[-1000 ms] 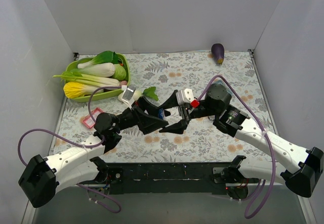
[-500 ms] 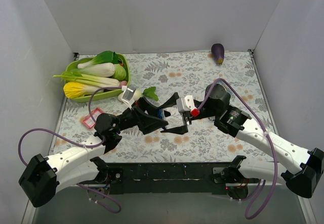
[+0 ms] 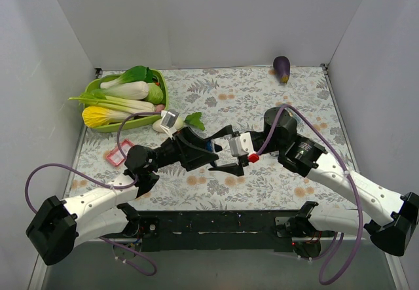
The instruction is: Sort the pills into containers
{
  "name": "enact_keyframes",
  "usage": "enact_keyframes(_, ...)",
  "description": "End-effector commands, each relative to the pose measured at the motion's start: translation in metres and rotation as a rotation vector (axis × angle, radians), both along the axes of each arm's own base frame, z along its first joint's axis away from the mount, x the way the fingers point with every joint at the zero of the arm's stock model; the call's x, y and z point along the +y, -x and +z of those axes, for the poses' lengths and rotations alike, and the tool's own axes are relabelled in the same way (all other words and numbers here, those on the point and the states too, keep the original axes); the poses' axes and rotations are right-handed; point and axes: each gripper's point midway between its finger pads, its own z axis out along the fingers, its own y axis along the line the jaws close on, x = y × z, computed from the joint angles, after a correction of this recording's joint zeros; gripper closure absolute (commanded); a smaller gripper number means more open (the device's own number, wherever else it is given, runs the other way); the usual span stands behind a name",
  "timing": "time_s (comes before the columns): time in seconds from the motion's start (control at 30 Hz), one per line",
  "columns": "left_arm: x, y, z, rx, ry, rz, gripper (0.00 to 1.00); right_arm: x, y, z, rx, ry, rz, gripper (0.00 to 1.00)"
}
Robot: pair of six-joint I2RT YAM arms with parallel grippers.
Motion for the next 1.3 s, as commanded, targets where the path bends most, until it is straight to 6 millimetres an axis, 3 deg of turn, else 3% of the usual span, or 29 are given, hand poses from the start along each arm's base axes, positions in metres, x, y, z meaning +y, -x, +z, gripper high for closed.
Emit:
enact_keyframes(0.0,0.002,0.009,0.017,-0.023,0.037,-0.034,0.51,0.0,-0.002,0.024,-0.103,-0.047,-0.007,0.51)
enact_keyframes(0.07,0.004,0.01,0.018,-0.036,0.047,-0.023,0.48,0.0,-0.003,0.024,-0.076,-0.04,-0.02,0.6)
enact_keyframes(0.1,0.007,0.012,0.021,-0.055,0.059,-0.018,0.4,0.001,-0.004,0.023,-0.06,-0.037,-0.029,0.62)
enact_keyframes(0.23,0.011,0.014,0.025,-0.154,0.053,0.026,0.12,0.002,-0.002,0.018,0.086,-0.018,-0.05,0.63)
enact_keyframes(0.33,0.013,0.015,0.026,-0.235,0.033,0.055,0.04,0.005,0.003,0.023,0.193,-0.035,-0.041,0.64)
enact_keyframes(0.53,0.012,0.018,0.022,-0.319,-0.004,0.066,0.02,0.006,0.008,0.026,0.348,-0.045,-0.028,0.64)
enact_keyframes(0.8,0.011,0.009,0.033,-0.307,0.032,0.107,0.02,0.005,0.01,0.016,0.369,-0.035,-0.024,0.63)
enact_keyframes(0.97,0.011,0.006,0.037,-0.286,0.052,0.11,0.12,0.004,0.008,0.016,0.351,-0.043,-0.035,0.61)
enact_keyframes(1.07,0.006,0.007,0.031,-0.274,0.026,0.08,0.37,0.003,0.006,0.017,0.332,-0.051,-0.049,0.59)
enact_keyframes(1.1,0.005,0.008,0.029,-0.268,0.02,0.069,0.5,0.003,0.004,0.017,0.326,-0.055,-0.059,0.53)
enact_keyframes(1.17,0.005,0.011,0.026,-0.269,0.018,0.049,0.58,0.002,0.002,0.019,0.302,-0.062,-0.071,0.46)
enact_keyframes(1.2,0.006,0.012,0.025,-0.271,0.016,0.047,0.65,0.002,0.0,0.02,0.293,-0.066,-0.079,0.33)
enact_keyframes(1.27,0.005,0.014,0.018,-0.301,-0.011,0.045,0.66,0.0,-0.002,0.023,0.259,-0.076,-0.086,0.2)
